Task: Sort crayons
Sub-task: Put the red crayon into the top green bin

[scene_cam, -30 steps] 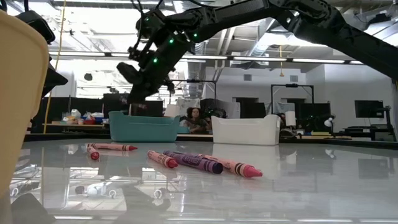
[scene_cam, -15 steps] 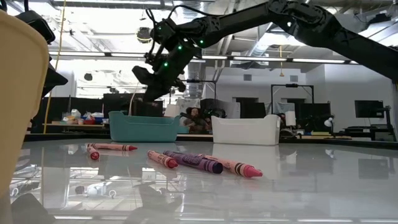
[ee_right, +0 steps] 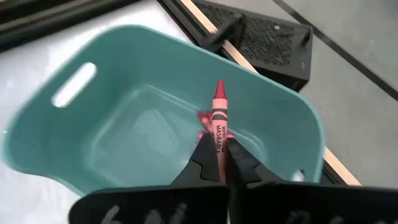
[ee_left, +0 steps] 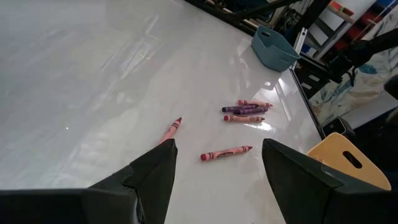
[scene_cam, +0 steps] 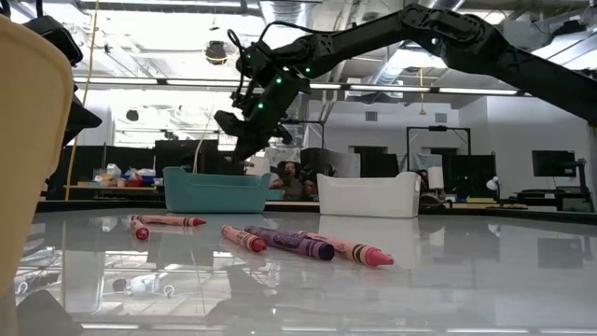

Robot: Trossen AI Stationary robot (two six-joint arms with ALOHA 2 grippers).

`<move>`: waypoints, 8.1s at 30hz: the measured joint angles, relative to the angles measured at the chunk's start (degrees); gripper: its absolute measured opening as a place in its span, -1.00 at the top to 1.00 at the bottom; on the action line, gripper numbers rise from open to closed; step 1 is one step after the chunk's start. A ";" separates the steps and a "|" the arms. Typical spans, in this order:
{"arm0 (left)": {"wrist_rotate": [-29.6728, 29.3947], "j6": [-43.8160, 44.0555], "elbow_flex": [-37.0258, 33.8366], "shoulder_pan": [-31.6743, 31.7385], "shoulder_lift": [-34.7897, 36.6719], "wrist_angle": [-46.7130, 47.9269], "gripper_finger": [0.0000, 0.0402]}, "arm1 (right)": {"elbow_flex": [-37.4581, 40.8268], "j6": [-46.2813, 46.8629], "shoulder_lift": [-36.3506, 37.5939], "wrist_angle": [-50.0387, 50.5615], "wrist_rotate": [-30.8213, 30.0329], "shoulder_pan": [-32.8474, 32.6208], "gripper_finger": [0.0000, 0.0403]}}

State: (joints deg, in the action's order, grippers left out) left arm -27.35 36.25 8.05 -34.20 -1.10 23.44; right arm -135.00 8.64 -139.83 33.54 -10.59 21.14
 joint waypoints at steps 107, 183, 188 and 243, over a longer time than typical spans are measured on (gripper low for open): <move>-0.04 0.00 0.00 0.00 -0.02 0.00 -0.14 | 0.35 -1.37 36.57 47.47 -0.04 -19.79 0.53; 0.00 0.00 0.00 0.00 -0.02 0.00 -0.14 | 0.31 -7.46 30.62 45.50 -10.36 -39.09 0.53; 0.02 0.00 -0.01 0.00 0.00 0.00 -0.14 | 0.33 -7.61 27.66 42.24 -10.14 -39.43 0.53; 0.00 0.00 -0.01 0.00 -0.02 0.00 -0.14 | 0.37 10.85 2.37 30.98 -34.37 -37.02 0.53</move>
State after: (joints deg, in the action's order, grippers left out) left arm -27.35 36.25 8.05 -34.20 -1.13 23.44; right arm -134.63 19.49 -137.46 64.52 -44.96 -15.88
